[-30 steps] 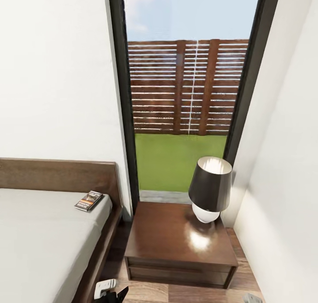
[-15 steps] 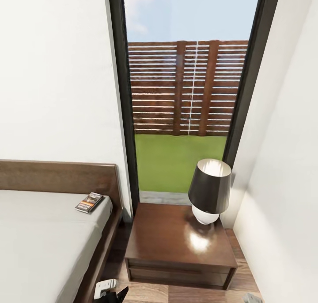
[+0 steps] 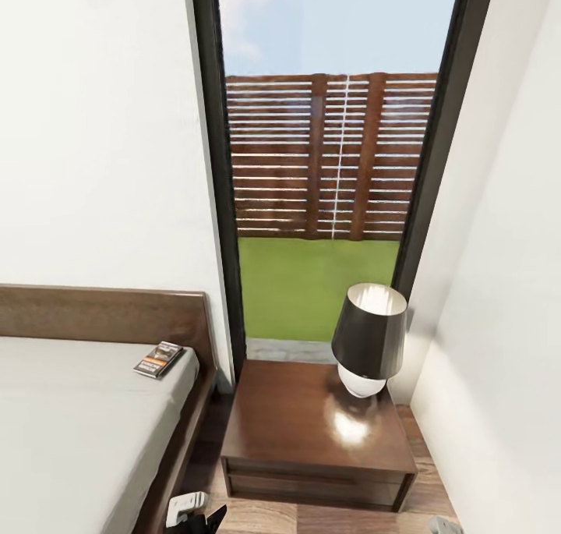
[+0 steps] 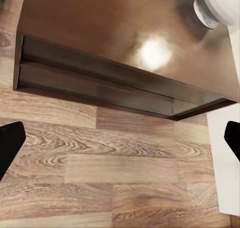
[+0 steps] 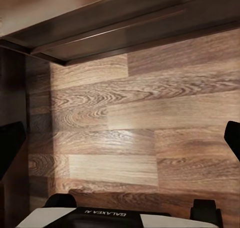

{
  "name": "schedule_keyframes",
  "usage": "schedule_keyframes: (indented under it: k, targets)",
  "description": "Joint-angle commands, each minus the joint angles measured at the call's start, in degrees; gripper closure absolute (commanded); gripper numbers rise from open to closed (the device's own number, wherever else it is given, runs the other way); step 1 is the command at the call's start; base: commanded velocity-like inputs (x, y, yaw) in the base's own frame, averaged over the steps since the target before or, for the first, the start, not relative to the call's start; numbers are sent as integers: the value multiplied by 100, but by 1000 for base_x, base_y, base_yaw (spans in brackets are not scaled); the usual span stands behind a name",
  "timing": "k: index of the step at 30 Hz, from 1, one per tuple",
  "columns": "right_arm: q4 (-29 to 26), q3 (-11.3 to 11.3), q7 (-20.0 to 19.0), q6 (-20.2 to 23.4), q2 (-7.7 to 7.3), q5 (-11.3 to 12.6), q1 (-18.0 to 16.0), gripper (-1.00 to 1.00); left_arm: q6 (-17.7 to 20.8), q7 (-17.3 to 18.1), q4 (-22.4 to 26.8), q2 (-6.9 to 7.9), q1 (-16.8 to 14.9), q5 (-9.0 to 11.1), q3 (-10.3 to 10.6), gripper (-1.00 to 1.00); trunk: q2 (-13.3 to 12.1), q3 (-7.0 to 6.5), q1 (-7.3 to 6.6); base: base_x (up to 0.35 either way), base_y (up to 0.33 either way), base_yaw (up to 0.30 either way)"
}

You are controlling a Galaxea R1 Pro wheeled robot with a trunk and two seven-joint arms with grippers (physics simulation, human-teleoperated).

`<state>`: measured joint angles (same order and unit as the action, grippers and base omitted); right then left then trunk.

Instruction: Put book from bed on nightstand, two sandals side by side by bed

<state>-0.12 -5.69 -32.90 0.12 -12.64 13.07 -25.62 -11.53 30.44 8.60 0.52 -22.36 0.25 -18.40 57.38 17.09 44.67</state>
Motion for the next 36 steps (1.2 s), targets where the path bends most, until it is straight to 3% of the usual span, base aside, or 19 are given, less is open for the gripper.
schedule_keyframes:
  k: [1,36]
  targets:
    - [6,-44,-24,1,-1,-6,-4,-100,-16,23,-8,1,-5,1,-14,-100,-37,-12,-22,0,0,0]
    - [8,-46,-29,-2,-3,-2,-4,-100,-16,17,-8,1,-5,1,-14,-100,-1441,-640,-791,0,0,0]
